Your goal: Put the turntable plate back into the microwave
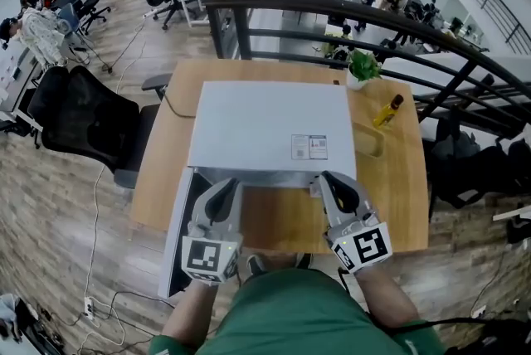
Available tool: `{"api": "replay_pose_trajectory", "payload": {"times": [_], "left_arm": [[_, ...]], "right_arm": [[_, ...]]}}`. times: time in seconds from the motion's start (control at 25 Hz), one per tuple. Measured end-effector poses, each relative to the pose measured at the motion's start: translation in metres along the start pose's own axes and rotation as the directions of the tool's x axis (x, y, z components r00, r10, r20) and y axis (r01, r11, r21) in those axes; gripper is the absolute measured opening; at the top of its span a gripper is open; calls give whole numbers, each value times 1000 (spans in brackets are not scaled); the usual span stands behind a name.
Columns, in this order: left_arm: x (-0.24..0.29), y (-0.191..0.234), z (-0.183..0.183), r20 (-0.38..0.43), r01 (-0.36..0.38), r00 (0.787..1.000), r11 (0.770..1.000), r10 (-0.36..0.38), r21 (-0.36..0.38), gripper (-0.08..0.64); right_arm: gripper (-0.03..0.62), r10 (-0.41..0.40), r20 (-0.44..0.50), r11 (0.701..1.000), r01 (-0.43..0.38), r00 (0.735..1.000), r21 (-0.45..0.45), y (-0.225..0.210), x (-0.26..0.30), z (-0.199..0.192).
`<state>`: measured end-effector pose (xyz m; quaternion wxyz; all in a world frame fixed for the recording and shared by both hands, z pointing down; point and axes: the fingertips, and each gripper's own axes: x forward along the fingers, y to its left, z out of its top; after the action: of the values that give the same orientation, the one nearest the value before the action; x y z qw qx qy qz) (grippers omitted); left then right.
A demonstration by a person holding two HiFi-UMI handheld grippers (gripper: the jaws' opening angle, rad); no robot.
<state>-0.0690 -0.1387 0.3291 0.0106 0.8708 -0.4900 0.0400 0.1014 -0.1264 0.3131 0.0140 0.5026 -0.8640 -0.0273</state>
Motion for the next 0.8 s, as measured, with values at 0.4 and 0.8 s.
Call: {"api": "replay_pose_trajectory", "payload": {"times": [0.4,0.8], "left_arm": [[7,-2,0,2,7,1000,1000,-7,-15,32],[11,-1,-4,-3,12,1000,1000,-12,-21,32]], "right_arm": [[3,2,9,1000,-2,1000,5,-4,2,5],[3,2,17,1000,-2,1000,6,-4,5,7]]}}
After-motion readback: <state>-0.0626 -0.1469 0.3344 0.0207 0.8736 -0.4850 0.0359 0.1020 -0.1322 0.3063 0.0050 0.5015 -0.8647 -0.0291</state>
